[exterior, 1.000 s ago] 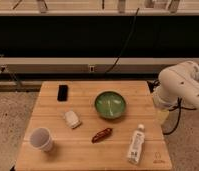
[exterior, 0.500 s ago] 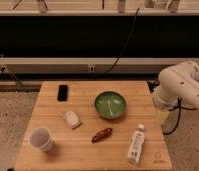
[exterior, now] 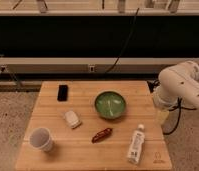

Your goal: Place the pepper on the white sponge

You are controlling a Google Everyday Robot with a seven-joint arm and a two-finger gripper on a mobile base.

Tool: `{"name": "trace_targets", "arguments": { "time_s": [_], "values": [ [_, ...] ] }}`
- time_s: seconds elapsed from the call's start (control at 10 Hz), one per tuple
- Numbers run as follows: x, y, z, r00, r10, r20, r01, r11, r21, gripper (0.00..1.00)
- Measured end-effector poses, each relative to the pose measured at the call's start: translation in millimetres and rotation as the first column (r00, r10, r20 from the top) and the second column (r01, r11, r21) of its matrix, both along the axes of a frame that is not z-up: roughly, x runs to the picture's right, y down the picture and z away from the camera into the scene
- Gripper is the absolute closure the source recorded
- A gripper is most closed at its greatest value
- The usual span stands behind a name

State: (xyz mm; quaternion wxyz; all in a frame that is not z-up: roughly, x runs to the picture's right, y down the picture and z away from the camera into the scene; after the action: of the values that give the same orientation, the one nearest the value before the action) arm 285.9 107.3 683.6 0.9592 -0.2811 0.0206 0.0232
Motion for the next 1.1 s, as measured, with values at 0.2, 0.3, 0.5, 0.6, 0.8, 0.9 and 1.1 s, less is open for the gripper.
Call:
{"name": "trace_targets", "arguments": {
  "time_s": [0.2,0.3,0.5,0.6,0.8,0.9,1.1],
  "values": [
    [-10.7,5.3,1.0,1.0,-0.025,0.007,0.025,0.9997,-0.001,0.2],
    [-26.0,8.4,2.3,0.999,-0.042,0.016,0.042,0.9991,-0.003,0.2],
    [-58.0,12.4,5.0,0.997,-0.076,0.032,0.076,0.9971,-0.002,0.2],
    [-67.2,15.1,5.7,0.994,-0.101,0.039,0.101,0.9948,-0.003,0.2],
    [-78.4,19.3,5.6,0.988,-0.141,0.065,0.142,0.9898,-0.007,0.2],
    [-87.4,22.6,5.7,0.984,-0.161,0.08,0.162,0.9868,-0.01,0.2],
    [-110.7,29.4,7.7,0.971,-0.207,0.12,0.21,0.9776,-0.013,0.2]
  ]
}}
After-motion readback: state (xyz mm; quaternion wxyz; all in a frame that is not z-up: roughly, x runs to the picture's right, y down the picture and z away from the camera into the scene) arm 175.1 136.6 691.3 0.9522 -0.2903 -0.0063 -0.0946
